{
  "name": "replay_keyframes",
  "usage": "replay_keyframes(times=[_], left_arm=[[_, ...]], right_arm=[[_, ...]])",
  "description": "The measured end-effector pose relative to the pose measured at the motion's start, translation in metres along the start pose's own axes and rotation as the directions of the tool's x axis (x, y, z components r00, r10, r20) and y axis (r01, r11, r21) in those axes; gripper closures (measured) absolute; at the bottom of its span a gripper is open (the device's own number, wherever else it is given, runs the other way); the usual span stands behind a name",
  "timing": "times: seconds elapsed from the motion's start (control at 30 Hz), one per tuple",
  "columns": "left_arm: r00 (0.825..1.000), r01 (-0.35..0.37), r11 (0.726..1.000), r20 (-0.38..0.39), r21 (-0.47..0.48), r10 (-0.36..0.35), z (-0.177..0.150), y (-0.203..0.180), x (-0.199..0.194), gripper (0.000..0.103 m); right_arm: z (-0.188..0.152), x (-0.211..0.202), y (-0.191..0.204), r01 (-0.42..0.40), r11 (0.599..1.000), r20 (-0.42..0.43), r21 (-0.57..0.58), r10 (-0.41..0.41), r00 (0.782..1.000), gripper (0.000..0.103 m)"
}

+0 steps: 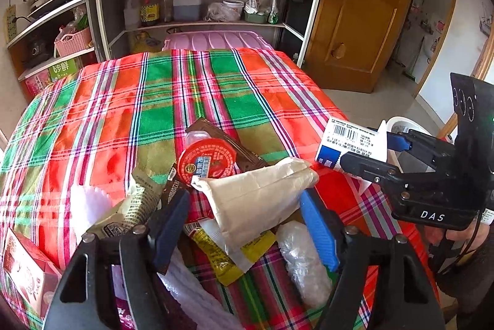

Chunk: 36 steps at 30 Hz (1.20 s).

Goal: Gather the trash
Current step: 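Grasp the white yogurt cup with the right gripper while the left grasps the paper bag, then carry the yogurt cup and paper bag over the bin and release both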

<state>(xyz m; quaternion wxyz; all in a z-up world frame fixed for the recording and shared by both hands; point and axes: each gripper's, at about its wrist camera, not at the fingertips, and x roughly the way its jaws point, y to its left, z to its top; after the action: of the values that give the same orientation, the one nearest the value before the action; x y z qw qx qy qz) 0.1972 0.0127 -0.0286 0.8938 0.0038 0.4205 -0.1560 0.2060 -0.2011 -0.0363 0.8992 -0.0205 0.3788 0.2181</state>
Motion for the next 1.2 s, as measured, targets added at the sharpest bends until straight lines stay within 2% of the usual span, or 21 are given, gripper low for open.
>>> replay_keyframes(times=[0.1,0.3,0.37,0.5,0.57,0.77,1.2], left_arm=[[1.000,0.005,1.000,0.002,0.002,-0.005,-0.001,-0.001,0.000,0.036],[1.000,0.023,1.000,0.004,-0.008,-0.023,-0.002,-0.001,-0.001,0.054],[1.000,0.024,1.000,0.004,-0.007,-0.024,-0.002,-0.002,-0.001,0.066],[0.999,0.030,0.999,0.014,-0.018,-0.030,-0.003,0.001,-0.004,0.071],[0.999,0.029,0.999,0.017,-0.022,-0.029,-0.003,0.001,-0.005,0.077],[0.999,0.020,0.999,0.044,-0.033,-0.019,-0.005,0.003,-0.012,0.082],[0.993,0.012,0.999,0.117,-0.040,-0.007,-0.008,0.001,-0.037,0.083]], right_arm=[[0.000,-0.001,0.001,-0.006,1.000,0.002,-0.001,0.006,1.000,0.037],[-0.001,-0.004,0.004,-0.010,1.000,0.012,-0.005,0.010,1.000,0.038],[-0.001,-0.005,0.004,-0.012,1.000,0.018,-0.004,0.012,1.000,0.038],[-0.001,-0.007,0.002,-0.018,1.000,0.028,0.006,0.017,0.999,0.038],[-0.001,-0.008,0.000,-0.023,1.000,0.033,0.010,0.023,0.999,0.038],[-0.002,-0.012,0.000,-0.027,1.000,0.047,0.012,0.026,0.999,0.038],[-0.005,-0.029,0.001,-0.038,0.999,0.086,0.021,0.036,0.996,0.038]])
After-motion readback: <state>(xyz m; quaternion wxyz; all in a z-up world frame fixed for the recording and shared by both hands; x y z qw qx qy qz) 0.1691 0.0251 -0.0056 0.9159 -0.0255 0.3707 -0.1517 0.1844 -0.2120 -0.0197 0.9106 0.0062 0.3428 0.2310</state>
